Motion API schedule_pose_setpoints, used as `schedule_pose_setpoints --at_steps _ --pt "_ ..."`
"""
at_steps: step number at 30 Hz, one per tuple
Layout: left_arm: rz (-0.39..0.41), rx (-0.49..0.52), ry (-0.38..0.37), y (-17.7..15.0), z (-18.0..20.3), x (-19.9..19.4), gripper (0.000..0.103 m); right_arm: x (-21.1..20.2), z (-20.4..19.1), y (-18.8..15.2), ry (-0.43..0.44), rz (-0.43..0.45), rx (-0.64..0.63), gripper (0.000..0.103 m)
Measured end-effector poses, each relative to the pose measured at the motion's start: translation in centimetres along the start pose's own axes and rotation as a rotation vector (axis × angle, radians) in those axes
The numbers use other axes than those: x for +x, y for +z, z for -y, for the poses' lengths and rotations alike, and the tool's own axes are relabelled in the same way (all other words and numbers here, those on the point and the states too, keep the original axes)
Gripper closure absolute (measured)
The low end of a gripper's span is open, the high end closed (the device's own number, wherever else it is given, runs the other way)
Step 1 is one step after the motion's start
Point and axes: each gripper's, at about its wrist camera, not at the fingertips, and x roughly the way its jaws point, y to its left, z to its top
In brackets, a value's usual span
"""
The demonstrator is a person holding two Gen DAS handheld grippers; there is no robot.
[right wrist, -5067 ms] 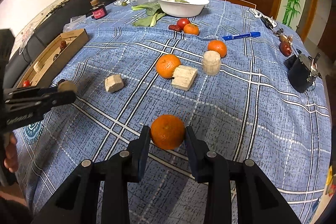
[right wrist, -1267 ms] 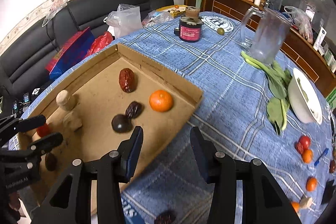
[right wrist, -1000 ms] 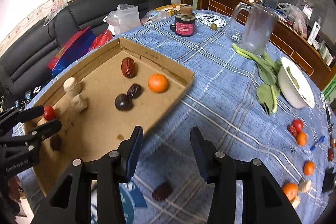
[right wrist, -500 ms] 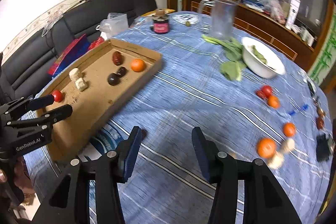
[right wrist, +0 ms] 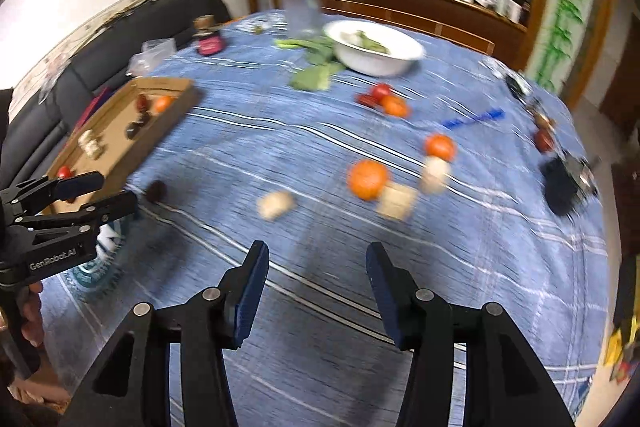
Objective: Organize fruits
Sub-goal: 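Move both tools back over the remaining cakes on the cloth, then grasp a beige cake cube with the right tool while the left tool grasps a round beige cake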
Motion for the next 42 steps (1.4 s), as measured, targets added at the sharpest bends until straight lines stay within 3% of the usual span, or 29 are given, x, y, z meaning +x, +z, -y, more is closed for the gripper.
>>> schedule_pose_setpoints --at_steps 4,10,15,24,25,27,30,32,39,40,41,42 --pt "-0.019 0.054 -0.029 0.4 2.9 1.0 0.035 0.3 3.8 -0.9 -0.041 -0.015 0.045 0.049" --pt "-0.045 0.097 -0.043 0.9 5.7 2.4 0.035 1.6 6.4 -0.2 -0.021 -0.020 0.085 0.048" --pt "-0.066 0.113 -0.037 1.2 6.5 3.2 0.035 4.0 6.7 1.1 -0.001 -0.025 0.083 0.041" --pt "-0.090 0.125 -0.053 2.0 7.4 4.6 0.035 7.9 6.3 2.4 0.043 -0.043 0.049 0.042" --pt "-0.096 0.120 -0.058 2.2 7.5 4.8 0.035 7.9 6.3 2.5 0.042 -0.036 0.045 0.043" --pt "-0.104 0.111 -0.072 2.5 7.7 5.2 0.035 8.0 6.6 2.5 0.050 -0.036 0.037 0.068" --pt "-0.117 0.104 -0.094 2.9 8.2 6.0 0.035 7.9 6.9 2.5 0.071 -0.032 0.038 0.075" --pt "-0.126 0.106 -0.103 3.0 8.7 6.4 0.035 7.5 6.8 2.4 0.041 -0.027 0.017 0.075" --pt "-0.116 0.098 -0.107 3.8 9.7 7.9 0.035 5.7 8.2 1.7 0.063 -0.007 0.047 0.074" --pt "-0.119 0.091 -0.111 3.9 9.7 8.2 0.041 5.4 8.4 1.5 0.060 -0.006 0.050 0.074" --pt "-0.127 0.070 -0.130 3.8 9.4 8.4 0.061 5.2 8.6 1.4 0.058 -0.003 0.052 0.074" --pt "-0.124 0.064 -0.131 3.8 9.2 8.4 0.064 5.0 8.7 1.3 0.055 -0.002 0.053 0.074"
